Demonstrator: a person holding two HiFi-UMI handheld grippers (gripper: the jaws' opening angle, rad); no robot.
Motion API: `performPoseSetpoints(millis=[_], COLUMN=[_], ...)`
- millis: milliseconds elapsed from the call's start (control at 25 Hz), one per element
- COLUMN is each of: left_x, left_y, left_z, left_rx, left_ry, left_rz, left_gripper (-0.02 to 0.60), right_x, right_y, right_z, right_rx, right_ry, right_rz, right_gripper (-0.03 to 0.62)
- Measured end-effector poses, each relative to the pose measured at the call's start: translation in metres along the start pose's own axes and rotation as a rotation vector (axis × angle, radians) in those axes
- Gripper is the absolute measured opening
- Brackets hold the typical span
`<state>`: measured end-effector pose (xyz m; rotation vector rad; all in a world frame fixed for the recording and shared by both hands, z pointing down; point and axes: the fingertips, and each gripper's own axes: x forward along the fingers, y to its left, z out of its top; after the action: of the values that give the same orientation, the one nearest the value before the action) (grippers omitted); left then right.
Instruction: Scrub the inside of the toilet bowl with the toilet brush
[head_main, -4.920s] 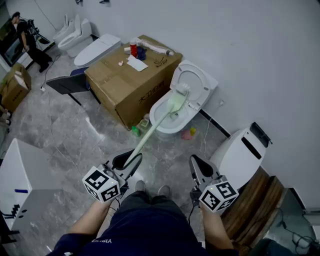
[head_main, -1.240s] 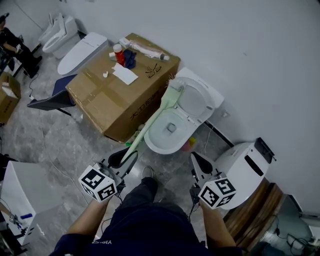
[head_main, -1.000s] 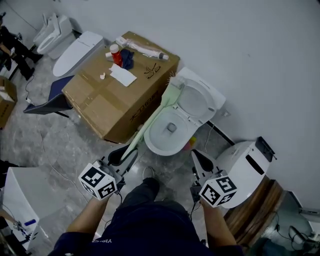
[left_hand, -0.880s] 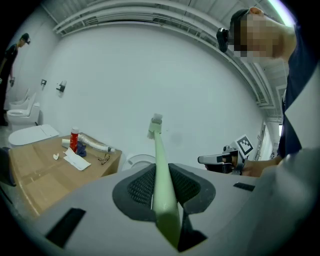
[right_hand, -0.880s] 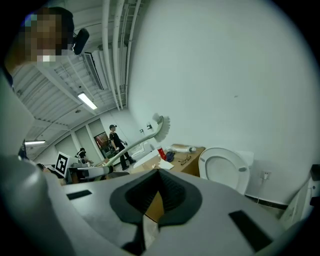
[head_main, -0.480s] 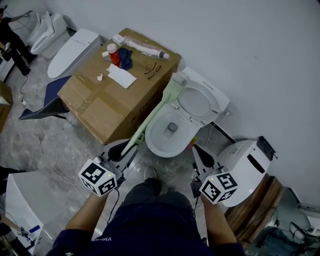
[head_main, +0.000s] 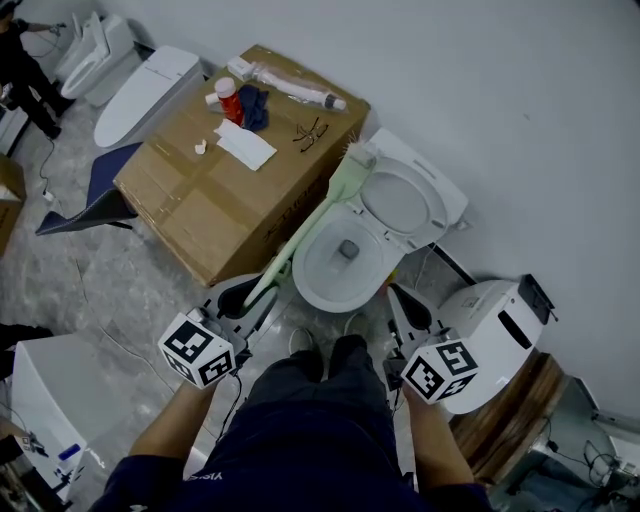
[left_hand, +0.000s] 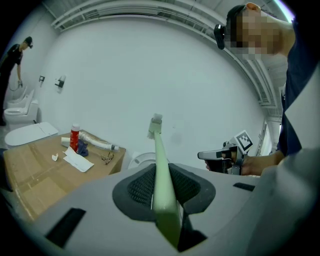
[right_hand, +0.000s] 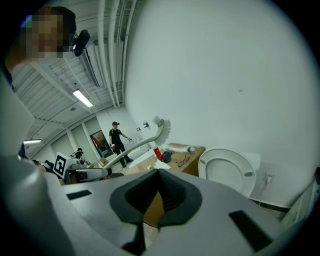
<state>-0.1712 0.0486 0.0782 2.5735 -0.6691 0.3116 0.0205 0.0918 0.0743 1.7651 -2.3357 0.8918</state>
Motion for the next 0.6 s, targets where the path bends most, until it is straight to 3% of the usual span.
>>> performPoseSetpoints(millis=[600], left_x=[0.056], left_y=[0.026], left_z=[-0.033], left_rx=[-0.076], left_ry=[0.046], left_rz=[0.110], left_gripper=[0.095], right_x=[0.059], right_y=[-0.068], right_z=[-0.007], right_rx=[-0.044], right_ry=[0.113], right_rz=[0.085], right_gripper=[0.005])
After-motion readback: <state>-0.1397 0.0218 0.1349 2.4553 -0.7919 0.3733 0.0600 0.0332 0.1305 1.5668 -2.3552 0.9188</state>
